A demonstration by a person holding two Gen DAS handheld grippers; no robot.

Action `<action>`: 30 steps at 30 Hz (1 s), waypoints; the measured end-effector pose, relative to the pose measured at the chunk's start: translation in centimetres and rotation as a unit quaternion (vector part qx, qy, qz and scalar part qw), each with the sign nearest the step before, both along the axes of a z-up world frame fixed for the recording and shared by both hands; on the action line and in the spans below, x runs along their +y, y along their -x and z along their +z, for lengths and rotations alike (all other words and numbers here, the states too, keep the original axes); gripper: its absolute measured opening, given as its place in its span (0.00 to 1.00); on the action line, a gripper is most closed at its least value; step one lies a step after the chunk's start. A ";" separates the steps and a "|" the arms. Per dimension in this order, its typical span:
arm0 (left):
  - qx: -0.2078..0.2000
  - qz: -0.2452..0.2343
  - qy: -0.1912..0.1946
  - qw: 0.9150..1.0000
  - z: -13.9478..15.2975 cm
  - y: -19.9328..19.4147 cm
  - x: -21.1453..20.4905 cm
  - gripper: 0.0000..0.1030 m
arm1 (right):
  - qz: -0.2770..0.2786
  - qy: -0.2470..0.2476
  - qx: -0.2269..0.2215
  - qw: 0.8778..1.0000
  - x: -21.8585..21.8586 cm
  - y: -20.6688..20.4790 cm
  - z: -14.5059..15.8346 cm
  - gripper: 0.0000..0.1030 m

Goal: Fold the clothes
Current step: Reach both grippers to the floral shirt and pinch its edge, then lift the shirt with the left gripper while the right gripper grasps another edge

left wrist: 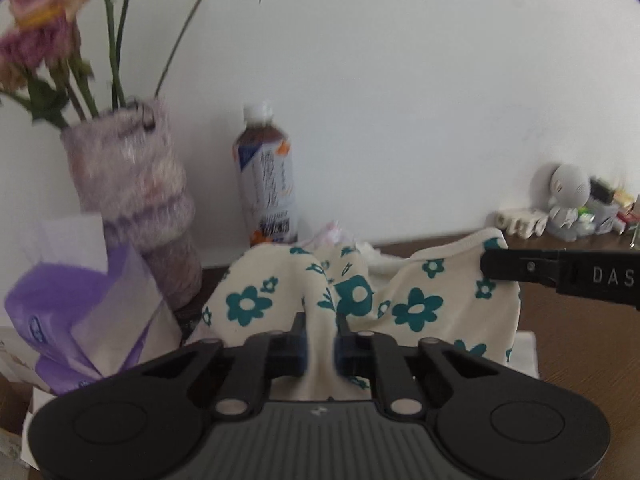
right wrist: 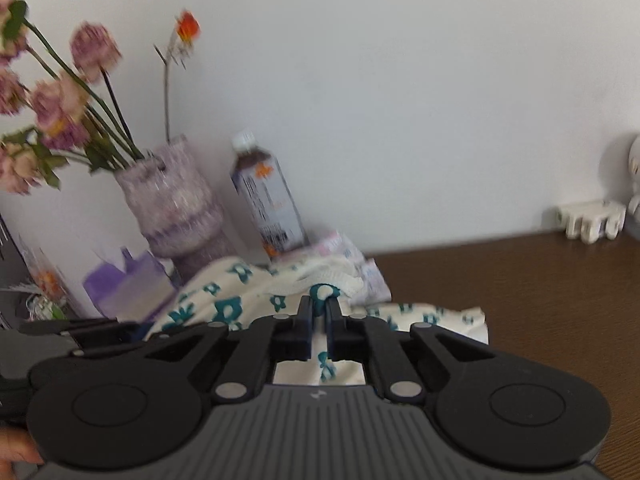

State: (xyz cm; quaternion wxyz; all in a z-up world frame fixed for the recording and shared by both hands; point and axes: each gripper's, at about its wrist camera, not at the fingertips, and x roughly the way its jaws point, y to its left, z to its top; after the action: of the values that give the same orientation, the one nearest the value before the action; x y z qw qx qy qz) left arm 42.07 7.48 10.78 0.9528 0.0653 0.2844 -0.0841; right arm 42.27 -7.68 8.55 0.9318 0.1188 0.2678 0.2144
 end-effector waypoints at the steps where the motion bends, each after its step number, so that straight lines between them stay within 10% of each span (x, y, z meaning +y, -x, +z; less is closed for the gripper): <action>1: -0.012 -0.004 0.006 1.000 1.1 0.8 -0.2 0.07 | -0.001 -0.004 -0.013 1.000 -0.2 0.6 1.2 0.05; 19: -0.227 -0.119 0.022 0.966 22.6 23.4 -9.6 0.07 | -0.078 -0.030 -0.239 0.967 -11.9 19.7 25.4 0.02; 24: -0.225 -0.141 0.024 0.964 20.3 29.8 -11.1 0.07 | -0.078 0.018 -0.250 0.965 -13.5 23.8 25.3 0.02; 30: -0.138 -0.187 0.013 0.973 9.7 35.2 -11.3 0.07 | -0.007 0.101 -0.179 0.979 -14.0 28.2 16.1 0.02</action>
State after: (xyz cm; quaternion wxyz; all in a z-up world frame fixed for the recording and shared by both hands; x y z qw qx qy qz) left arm 6.87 -3.80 20.50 0.9510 0.1164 0.1319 -0.2544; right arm 14.05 -21.72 24.67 0.9733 -0.0146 0.1165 0.1974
